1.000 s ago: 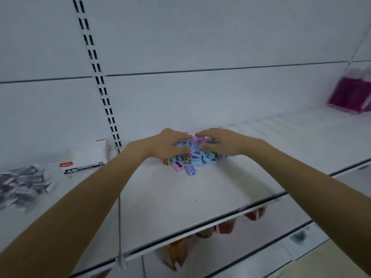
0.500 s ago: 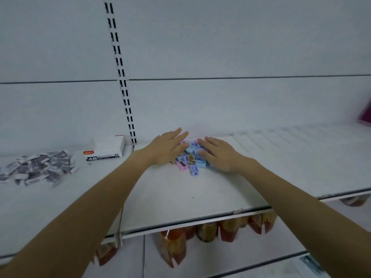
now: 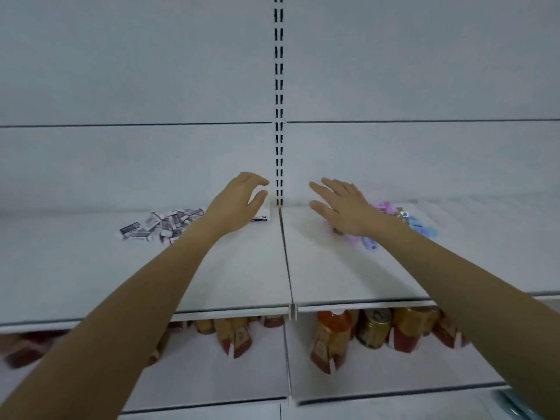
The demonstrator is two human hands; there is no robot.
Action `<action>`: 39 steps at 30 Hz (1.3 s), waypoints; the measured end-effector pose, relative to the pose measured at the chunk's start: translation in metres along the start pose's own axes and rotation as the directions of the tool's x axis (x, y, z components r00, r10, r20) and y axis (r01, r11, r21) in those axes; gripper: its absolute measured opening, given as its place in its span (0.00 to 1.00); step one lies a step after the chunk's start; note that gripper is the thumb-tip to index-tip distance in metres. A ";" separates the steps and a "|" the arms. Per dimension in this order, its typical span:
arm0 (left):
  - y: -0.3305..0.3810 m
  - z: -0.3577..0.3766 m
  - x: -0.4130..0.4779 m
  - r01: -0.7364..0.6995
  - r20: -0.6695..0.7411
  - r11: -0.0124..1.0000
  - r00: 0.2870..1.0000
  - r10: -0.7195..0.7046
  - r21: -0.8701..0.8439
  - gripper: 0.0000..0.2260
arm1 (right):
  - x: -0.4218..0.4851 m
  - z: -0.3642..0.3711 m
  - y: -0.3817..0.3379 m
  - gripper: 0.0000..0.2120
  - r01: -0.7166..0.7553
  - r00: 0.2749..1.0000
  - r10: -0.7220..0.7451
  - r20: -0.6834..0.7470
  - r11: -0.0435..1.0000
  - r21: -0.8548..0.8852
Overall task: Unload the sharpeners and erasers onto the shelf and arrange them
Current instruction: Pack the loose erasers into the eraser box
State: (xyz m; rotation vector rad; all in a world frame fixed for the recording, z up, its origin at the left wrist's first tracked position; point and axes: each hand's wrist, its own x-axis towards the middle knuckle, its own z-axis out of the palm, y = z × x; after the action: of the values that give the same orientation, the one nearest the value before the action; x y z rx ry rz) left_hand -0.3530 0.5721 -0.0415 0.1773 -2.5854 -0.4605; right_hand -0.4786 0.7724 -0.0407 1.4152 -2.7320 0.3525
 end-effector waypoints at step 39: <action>-0.248 -0.113 -0.068 0.353 0.285 0.921 0.911 -0.298 -0.167 0.10 | 0.182 0.094 -0.259 0.09 0.438 0.883 -0.446 0.144 0.895 0.083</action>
State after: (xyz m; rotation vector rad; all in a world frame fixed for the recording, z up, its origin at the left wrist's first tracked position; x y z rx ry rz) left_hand -0.2280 0.3218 -0.0679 0.5126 -2.7359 -0.9381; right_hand -0.3682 0.4613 -0.0597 2.0995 -2.4107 0.2893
